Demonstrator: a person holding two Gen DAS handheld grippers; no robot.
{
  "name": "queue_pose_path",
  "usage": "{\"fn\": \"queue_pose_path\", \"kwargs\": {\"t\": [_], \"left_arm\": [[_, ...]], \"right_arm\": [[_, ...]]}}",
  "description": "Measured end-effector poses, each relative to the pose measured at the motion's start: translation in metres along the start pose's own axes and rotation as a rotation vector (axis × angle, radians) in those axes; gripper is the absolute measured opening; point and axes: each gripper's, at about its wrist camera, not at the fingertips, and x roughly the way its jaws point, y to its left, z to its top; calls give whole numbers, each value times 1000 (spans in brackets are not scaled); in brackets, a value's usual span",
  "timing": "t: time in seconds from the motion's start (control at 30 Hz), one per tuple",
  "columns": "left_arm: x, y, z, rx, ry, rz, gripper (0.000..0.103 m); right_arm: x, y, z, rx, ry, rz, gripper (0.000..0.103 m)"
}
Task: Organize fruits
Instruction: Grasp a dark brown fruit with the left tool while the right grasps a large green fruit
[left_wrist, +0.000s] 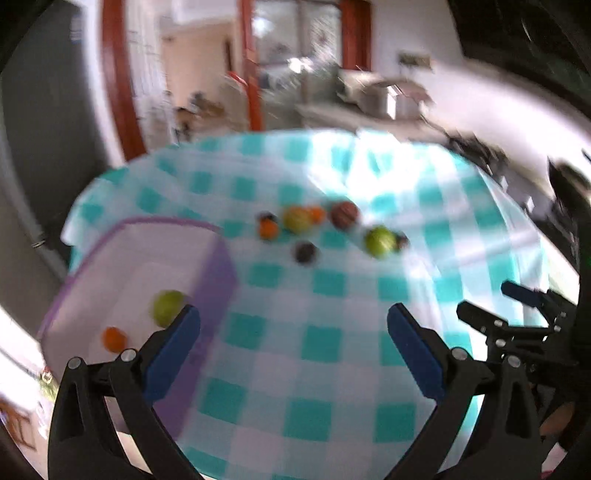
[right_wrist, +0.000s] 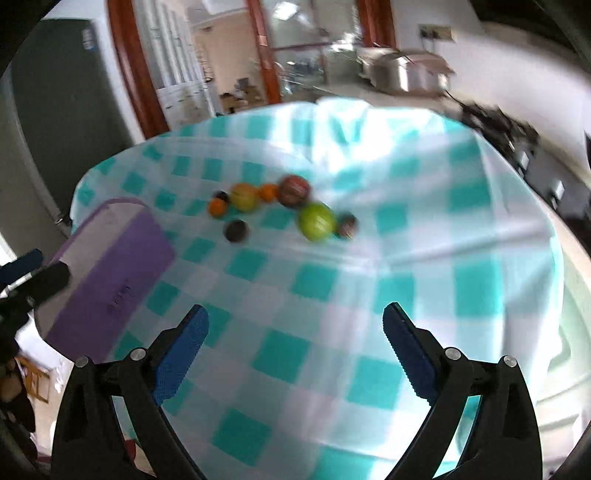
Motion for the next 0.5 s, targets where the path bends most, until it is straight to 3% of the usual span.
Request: {"fn": "queue_pose_path", "kwargs": {"t": [0.13,0.27,0.5], "left_arm": [[62,-28,-3,43,151,0,101],[112,-29,0,42,218,20,101],[191,-17,11,63,287,22,101]], "right_arm": [[35,-29,-25,26,43,-24,92],[67,-35,-34,55,82,-37,92],[125,-10,2,-112,116,-76,92]]}}
